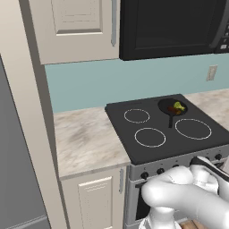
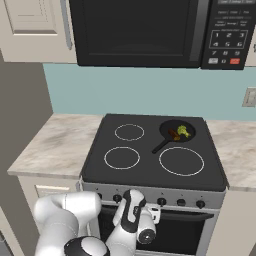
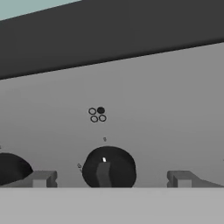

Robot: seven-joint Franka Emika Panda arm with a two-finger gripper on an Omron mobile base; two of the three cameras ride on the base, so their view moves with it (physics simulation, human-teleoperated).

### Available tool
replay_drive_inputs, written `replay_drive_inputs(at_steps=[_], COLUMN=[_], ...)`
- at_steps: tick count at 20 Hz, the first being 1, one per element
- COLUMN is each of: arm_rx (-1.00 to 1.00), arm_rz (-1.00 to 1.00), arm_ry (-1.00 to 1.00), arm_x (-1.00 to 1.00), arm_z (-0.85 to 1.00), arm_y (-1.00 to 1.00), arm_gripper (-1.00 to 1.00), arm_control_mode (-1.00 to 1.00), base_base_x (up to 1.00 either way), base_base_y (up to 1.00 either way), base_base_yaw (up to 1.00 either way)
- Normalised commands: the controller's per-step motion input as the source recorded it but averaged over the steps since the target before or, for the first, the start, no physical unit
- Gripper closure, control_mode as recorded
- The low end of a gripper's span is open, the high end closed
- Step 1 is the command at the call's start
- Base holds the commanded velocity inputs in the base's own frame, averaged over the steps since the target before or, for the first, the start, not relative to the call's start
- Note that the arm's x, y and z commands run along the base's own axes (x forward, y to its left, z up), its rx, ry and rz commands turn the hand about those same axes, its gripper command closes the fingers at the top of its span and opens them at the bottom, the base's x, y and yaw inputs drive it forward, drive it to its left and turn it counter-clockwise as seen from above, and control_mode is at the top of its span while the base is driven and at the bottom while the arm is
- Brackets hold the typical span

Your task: Put the sweet potato and broccoli in the pan. Then turn on the rear right burner and set the heat to medium.

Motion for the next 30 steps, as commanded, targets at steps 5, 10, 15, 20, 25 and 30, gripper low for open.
replay_drive_inputs(at_steps=[5, 10, 15, 20, 25, 30], arm_rx=[0.00, 0.00, 0.00, 0.00, 0.00, 0.00], arm_rz=[0.00, 0.00, 0.00, 0.00, 0.02, 0.04], arm_ry=[0.00, 0.00, 0.00, 0.00, 0.00, -0.04], arm_x=[0.08, 0.28, 0.23, 0.03, 0.00, -0.03], arm_z=[0.00, 0.00, -0.03, -0.14, -0.04, -0.16], arm_y=[0.19, 0.09, 0.00, 0.00, 0.14, 0.15], arm_gripper=[-1.00, -1.00, -1.00, -1.00, -1.00, -1.00], arm_control_mode=[-1.00, -1.00, -1.00, -1.00, -1.00, -1.00], base_base_x=[0.00, 0.00, 0.00, 0.00, 0.00, 0.00], base_base_y=[0.00, 0.00, 0.00, 0.00, 0.00, 0.00], base_base_yaw=[0.00, 0.00, 0.00, 0.00, 0.00, 0.00])
